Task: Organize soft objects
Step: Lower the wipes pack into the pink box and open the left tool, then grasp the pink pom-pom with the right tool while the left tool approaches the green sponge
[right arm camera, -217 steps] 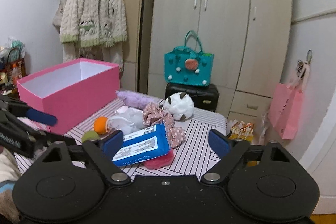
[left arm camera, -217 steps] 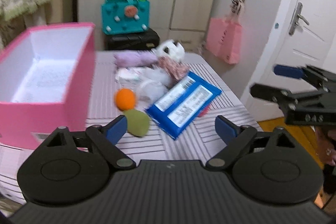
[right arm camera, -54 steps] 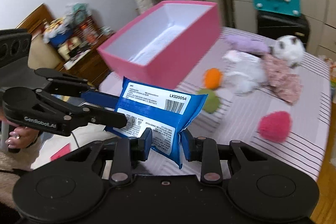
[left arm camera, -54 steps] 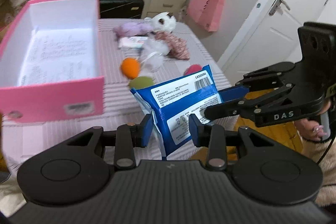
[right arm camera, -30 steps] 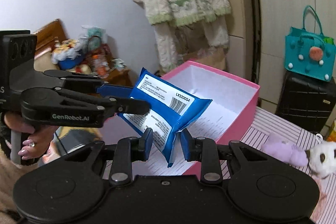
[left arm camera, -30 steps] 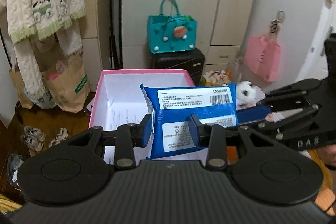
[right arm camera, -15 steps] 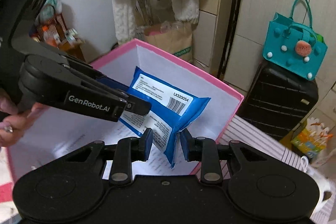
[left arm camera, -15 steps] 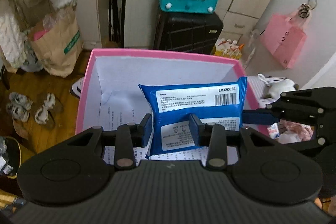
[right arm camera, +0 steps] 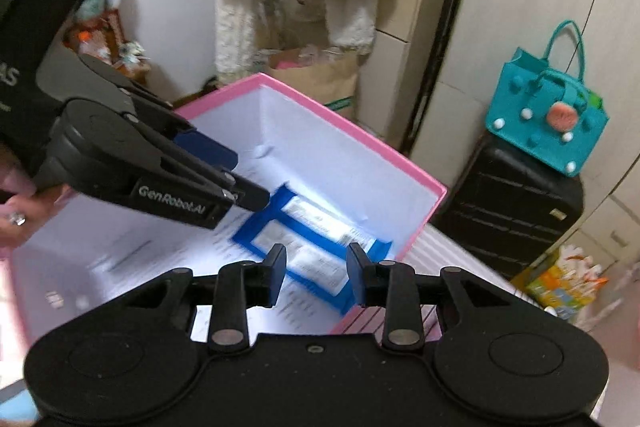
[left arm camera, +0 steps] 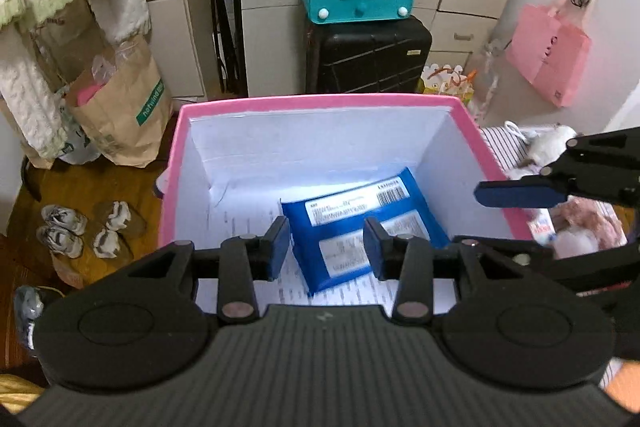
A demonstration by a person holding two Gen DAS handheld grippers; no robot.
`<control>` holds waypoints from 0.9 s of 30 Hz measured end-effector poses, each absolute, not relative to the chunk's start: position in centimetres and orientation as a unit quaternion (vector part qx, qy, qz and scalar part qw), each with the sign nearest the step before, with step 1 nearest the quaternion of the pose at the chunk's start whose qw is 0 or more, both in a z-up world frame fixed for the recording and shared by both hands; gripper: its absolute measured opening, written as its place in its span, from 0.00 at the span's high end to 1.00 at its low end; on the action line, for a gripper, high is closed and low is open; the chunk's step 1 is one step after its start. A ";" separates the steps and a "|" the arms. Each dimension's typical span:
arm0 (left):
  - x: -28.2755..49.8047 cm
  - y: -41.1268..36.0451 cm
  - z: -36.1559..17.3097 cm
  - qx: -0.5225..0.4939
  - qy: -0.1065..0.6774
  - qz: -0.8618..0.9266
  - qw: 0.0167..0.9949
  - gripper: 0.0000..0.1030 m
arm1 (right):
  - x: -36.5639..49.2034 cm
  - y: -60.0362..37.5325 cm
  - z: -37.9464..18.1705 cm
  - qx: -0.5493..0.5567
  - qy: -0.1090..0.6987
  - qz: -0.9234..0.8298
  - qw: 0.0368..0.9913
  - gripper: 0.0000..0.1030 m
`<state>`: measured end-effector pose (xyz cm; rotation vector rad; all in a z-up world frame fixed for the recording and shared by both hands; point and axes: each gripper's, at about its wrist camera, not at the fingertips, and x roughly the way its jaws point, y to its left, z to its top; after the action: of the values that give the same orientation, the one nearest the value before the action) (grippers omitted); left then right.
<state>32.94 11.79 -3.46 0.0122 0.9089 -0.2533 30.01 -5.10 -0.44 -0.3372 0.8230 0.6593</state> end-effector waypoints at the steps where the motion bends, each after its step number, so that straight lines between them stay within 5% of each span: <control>1: 32.6 11.7 -3.0 0.013 0.437 -0.123 0.891 0.60 | 29.5 -5.7 0.1 -0.152 0.393 0.321 0.848 0.64; 13: 23.4 9.6 3.9 0.069 0.411 -0.148 0.897 0.50 | 21.4 -12.1 5.6 -0.092 0.378 0.357 0.849 0.63; 27: 13.8 4.8 5.9 0.111 0.415 -0.194 0.882 0.45 | 13.4 -17.2 6.9 -0.089 0.344 0.397 0.846 0.61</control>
<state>13.84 4.85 5.93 0.2315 0.8647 -0.4046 13.37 -17.18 6.92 -0.1887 0.7256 0.8371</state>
